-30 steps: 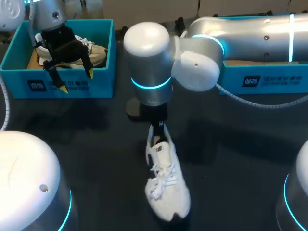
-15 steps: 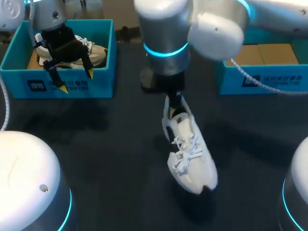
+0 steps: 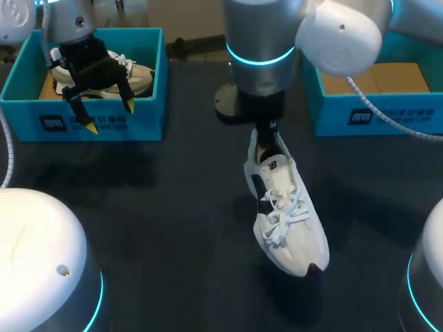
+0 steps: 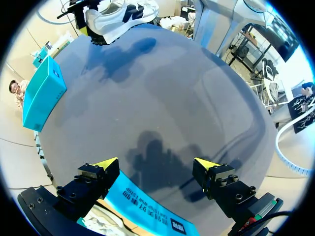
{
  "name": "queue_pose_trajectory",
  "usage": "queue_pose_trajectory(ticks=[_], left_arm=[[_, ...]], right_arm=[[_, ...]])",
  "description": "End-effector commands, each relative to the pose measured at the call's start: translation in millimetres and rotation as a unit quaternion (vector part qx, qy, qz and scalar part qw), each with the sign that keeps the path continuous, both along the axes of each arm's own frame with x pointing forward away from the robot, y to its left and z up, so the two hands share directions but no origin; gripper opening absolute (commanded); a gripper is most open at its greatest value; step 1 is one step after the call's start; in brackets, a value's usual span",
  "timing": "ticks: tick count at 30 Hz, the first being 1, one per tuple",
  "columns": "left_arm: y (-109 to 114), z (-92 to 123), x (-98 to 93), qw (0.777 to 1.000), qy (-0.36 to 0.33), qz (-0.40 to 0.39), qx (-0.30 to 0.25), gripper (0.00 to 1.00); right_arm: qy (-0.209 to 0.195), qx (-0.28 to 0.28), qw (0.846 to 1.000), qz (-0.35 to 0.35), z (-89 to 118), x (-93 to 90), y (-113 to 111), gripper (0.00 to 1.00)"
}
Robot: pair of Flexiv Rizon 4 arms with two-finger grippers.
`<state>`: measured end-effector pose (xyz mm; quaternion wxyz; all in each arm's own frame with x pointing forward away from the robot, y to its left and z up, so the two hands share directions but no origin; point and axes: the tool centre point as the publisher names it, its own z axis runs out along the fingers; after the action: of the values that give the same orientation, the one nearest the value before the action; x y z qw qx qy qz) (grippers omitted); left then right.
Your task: Take the shoe out of the shoebox, open the shoe tongue, remove and reinsert the insole, then place the shoe into the shoebox
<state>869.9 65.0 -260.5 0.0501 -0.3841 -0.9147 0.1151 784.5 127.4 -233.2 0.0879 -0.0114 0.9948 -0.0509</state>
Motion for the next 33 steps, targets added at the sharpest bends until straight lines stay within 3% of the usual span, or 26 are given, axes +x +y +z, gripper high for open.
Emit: queue_pose_trajectory(ticks=[1,7,14,26,33], left_arm=[[0,0,-0.5,1.000,-0.001,0.000,0.001,1.00],[0,0,-0.5,1.000,-0.001,0.000,0.001,1.00],[0,0,-0.5,1.000,-0.001,0.000,0.001,1.00],[0,0,-0.5,1.000,-0.001,0.000,0.001,1.00],[0,0,-0.5,1.000,-0.001,0.000,0.001,1.00]], right_arm=[[0.000,0.002,1.000,0.002,16,8.2,-24,0.00],[-0.001,0.008,1.000,0.020,43,29.9,-75,0.00],[-0.011,-0.001,0.999,0.042,78,57.1,-119,0.00],[-0.019,-0.017,0.998,0.059,96,147.0,-177,0.00],[-0.019,-0.017,0.998,0.059,96,147.0,-177,0.00]])
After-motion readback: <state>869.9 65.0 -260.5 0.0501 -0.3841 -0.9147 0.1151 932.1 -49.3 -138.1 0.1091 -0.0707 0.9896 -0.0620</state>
